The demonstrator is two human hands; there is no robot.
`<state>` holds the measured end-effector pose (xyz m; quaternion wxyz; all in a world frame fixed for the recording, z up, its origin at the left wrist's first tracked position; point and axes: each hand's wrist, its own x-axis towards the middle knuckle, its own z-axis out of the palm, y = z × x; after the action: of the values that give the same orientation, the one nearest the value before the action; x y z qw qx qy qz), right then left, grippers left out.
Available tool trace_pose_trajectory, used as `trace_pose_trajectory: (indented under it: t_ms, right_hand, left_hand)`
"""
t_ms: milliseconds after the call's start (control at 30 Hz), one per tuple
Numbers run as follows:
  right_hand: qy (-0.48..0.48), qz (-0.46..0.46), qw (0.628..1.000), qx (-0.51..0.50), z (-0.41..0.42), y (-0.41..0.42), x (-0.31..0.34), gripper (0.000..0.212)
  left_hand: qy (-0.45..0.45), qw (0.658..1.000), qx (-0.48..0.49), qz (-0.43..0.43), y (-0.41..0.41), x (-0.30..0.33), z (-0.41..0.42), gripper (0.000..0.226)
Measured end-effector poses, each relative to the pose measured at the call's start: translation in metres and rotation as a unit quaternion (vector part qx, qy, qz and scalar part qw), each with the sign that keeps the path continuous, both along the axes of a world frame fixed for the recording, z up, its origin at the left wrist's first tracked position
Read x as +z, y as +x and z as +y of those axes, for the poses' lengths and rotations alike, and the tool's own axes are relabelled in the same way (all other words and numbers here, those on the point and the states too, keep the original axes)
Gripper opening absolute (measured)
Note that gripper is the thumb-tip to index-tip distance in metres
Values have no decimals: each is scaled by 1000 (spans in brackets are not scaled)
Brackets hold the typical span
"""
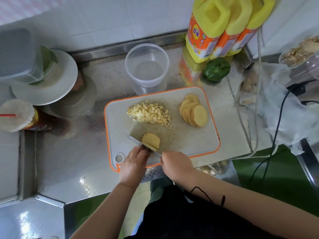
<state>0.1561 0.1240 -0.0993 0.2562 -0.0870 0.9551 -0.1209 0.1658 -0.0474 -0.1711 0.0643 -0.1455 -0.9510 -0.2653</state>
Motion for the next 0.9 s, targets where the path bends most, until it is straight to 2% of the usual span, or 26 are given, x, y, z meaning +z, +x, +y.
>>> trace_pose_trajectory:
  t_ms: [167, 300, 567, 900]
  right_hand:
    - [16, -11, 1000, 20, -3, 11, 8, 18]
    - [8, -11, 1000, 27, -2, 10, 13, 17]
    - [-25, -7, 999, 28, -1, 5, 12, 23]
    - [-56, 16, 998, 15, 3, 1, 21, 18]
  left_hand:
    - [-16, 999, 26, 30, 6, -4, 3, 10]
    - [5, 999, 35, 36, 6, -2, 7, 16]
    - [37, 999, 31, 25, 5, -1, 7, 7]
    - [-24, 1000, 19, -5, 1, 1, 3, 18]
